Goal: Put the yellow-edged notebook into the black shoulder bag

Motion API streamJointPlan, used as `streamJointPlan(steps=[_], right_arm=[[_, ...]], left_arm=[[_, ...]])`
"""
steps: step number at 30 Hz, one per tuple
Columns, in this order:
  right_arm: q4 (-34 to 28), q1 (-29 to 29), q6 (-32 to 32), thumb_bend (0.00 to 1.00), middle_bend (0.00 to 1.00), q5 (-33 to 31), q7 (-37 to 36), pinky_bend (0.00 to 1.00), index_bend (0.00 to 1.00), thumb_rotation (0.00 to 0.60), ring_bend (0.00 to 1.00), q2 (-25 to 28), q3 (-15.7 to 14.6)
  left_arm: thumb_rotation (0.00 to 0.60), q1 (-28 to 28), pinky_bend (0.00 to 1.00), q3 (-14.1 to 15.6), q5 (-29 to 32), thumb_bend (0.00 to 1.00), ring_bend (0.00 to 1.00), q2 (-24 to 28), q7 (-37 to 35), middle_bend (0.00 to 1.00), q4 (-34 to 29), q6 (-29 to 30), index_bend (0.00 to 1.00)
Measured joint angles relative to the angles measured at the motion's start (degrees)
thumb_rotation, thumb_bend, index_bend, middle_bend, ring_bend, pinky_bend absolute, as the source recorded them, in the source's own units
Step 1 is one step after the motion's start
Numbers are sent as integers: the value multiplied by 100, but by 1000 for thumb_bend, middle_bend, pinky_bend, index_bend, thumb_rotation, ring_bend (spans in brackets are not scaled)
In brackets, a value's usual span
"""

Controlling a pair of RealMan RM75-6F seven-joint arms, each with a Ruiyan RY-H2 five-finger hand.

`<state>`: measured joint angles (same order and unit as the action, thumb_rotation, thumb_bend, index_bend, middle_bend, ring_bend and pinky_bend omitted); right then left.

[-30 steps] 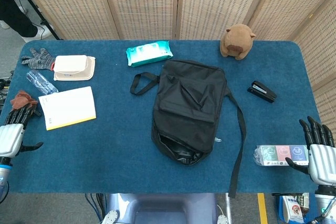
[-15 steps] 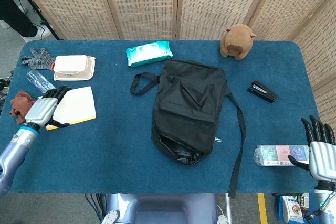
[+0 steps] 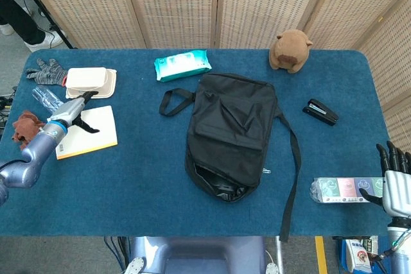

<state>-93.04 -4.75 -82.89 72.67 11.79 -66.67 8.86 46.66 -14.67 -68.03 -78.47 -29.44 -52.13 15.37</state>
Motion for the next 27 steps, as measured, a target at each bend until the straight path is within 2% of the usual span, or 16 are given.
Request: streamJointPlan(steps=[5,12,17,21,23,27], right_arm=[[62,-30,47,0,0,-60,46,0,0,600,0,-47,12],[122,-50,91,0,0,-120,73,0,0,600,0,-84,14],[118,-53,70,0,0,-105,77,0,0,600,0,-90,13],[110,-51,62,0,0,-92,77,0,0,600,0,-90,5],[102,-53,63,0,0,-87,73,0,0,600,0,-88,2],[99,-57,70,0,0,-86,81,0,0,600,0,-92,-6]], left_arm=[[600,176,0,-196,-79,43,0,-276,-460,0,317,-607,0],[600,222,19,-495,-301,43,0,-564,-635,0,790,-1003,0],[600,221,189,-664,-424,44,16,-670,-531,0,941,-1164,0],[600,212,241,-756,-494,44,75,-709,-398,1,1000,-1201,0],[600,210,280,-773,-522,43,109,-729,-321,24,1045,-1202,0],[600,203,403,-830,-523,43,207,-791,-210,144,1131,-1193,7]])
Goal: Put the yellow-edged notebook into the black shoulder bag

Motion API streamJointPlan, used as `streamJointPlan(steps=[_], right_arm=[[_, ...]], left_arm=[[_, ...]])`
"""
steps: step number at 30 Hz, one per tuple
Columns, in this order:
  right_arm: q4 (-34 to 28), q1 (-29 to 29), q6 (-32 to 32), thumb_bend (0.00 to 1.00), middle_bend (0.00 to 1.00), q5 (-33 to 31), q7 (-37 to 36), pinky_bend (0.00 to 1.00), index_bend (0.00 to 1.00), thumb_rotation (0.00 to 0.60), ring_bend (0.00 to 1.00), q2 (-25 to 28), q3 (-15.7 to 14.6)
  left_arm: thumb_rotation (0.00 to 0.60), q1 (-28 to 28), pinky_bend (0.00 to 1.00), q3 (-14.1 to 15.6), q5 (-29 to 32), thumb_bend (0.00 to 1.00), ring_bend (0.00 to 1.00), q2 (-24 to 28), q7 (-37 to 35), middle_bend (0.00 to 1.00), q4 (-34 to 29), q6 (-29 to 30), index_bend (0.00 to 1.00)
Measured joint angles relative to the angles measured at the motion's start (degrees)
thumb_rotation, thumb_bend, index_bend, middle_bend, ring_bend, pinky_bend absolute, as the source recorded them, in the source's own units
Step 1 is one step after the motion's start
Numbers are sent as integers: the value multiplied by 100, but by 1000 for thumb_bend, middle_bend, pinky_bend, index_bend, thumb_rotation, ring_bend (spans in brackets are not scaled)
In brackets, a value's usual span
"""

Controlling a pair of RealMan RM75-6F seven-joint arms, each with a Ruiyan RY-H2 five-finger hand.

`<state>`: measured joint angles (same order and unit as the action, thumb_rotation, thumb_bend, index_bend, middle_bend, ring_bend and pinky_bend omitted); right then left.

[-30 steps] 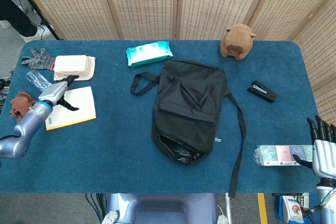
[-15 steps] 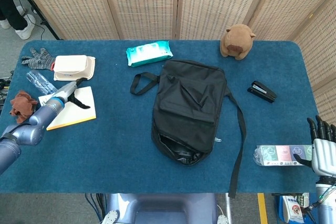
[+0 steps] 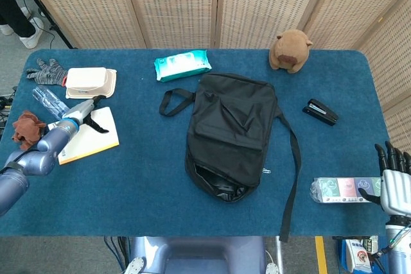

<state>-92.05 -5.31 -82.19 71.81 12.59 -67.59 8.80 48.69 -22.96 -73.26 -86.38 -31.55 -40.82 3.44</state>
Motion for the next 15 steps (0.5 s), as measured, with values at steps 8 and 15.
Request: streamJointPlan(steps=[8,15], right_arm=[[9,-8,-4,0,0,5,1,0,0,600,0,-9,0],[-4,-5,-14,0,0,13,-16,0,0,600,0,-3,-1]], left_arm=[[600,1,582,-82,87,85,374,-65,156,363,74,-103,254],[600,-31,718,-190,170,221,511,-37,273,540,-59,-162,472]])
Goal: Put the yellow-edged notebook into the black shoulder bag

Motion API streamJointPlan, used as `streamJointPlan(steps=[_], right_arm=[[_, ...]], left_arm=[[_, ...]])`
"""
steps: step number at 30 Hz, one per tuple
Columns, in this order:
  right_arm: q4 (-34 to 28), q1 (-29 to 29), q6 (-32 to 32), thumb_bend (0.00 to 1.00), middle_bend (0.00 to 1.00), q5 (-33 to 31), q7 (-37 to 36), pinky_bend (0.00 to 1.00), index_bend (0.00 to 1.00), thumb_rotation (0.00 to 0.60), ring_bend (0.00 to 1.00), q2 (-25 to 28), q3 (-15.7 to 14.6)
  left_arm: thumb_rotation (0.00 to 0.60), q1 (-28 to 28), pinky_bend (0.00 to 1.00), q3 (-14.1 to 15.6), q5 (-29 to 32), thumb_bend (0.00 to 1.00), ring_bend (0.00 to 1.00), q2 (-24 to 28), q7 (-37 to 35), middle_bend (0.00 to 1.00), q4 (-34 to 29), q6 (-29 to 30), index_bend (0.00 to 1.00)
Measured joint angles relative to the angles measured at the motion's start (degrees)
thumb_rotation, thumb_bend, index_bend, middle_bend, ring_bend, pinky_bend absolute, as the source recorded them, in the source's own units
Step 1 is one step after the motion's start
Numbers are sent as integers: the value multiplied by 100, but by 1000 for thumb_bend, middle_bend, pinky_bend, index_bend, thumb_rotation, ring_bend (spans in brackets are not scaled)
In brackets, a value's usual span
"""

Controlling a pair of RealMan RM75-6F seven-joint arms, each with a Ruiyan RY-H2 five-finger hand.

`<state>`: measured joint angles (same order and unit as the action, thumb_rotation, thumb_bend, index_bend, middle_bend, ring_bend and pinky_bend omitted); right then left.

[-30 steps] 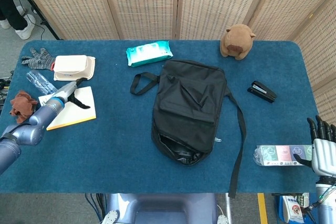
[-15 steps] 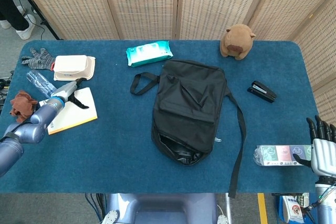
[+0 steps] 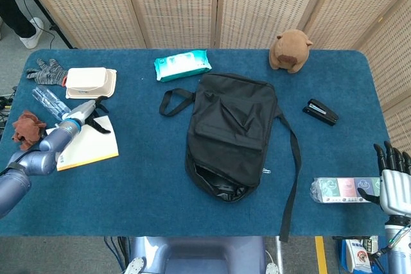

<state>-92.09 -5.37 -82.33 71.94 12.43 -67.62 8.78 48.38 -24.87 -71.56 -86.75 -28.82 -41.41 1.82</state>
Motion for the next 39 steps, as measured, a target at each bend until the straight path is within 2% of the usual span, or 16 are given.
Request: streamJointPlan(steps=[4,8,12,16,19,28,39], right_arm=[[-18,8,-29,0,0,13,-10,0,0,600,0,11,3],[-31,13,-39,0,0,16,-21,0,0,600,0,20,5],[-39,16,-53,0,0,18,-28,0,0,600,0,26,11],[-44,19,-55,0,0,23,-41,0,0,600,0,34,9],[-49,24,-64,0,0,20,-57,0,0,600,0,46,15],[-63,24,-46,0,0,28,-87,0,0,600,0,67,7],[-64,-115,218,0,0,120,-188,0,0,600,0,21,-36]], left_arm=[[600,-12,769,1,-12,322,579,51,201,641,-116,-9,629],[600,-34,778,59,-82,399,603,101,388,704,-253,71,766],[600,-75,791,125,-135,489,628,182,505,754,-485,212,842],[600,-132,814,159,-118,596,652,329,522,773,-841,321,869],[600,-179,819,158,-87,627,657,445,503,774,-1113,425,870],[600,-324,825,218,-188,636,660,909,533,775,-2002,982,870],[600,-404,825,530,-445,635,659,1013,599,775,-2207,1986,870]])
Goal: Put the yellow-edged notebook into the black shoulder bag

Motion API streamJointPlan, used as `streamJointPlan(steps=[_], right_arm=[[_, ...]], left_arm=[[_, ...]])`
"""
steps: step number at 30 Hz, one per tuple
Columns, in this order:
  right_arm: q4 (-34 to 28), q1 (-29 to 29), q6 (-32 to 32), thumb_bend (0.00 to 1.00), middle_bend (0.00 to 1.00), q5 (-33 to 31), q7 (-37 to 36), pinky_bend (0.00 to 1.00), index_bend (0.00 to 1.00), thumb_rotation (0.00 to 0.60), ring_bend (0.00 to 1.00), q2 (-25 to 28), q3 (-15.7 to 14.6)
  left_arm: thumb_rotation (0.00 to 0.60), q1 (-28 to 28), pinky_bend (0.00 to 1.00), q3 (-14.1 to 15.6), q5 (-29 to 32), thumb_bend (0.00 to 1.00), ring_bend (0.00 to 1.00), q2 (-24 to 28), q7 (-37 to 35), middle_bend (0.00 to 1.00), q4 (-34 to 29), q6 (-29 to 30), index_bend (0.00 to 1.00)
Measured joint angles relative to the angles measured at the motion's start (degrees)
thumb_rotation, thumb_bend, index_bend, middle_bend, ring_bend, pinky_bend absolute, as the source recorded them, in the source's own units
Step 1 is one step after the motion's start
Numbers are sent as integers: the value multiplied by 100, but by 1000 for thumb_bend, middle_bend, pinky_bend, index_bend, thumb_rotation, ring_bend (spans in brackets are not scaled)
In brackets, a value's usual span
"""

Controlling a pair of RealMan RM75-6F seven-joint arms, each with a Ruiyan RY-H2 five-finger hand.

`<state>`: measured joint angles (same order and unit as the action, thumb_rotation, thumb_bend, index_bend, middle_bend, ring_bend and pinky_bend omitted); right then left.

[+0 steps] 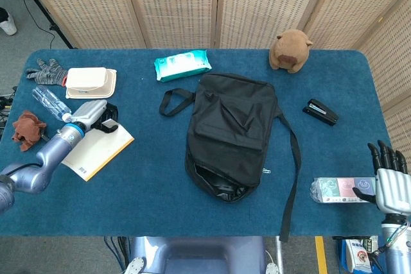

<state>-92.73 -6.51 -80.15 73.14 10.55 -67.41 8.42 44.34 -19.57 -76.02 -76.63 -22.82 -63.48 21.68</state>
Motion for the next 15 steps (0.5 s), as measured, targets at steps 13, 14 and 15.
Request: streamJointPlan(steps=[13,14,15], right_arm=[[-382,-708,1010,0,0,247,-418,0,0,600,0,200,109],[-444,-815,1163,0,0,242,-510,0,0,600,0,231,146],[-494,-901,1276,0,0,236,-582,0,0,600,0,249,176]], left_arm=[[600,-45,825,202,-300,634,659,381,-323,775,-366,932,870],[600,-51,824,209,-311,633,659,413,-329,775,-395,1005,871],[600,-58,824,213,-322,633,659,437,-334,775,-418,1083,871]])
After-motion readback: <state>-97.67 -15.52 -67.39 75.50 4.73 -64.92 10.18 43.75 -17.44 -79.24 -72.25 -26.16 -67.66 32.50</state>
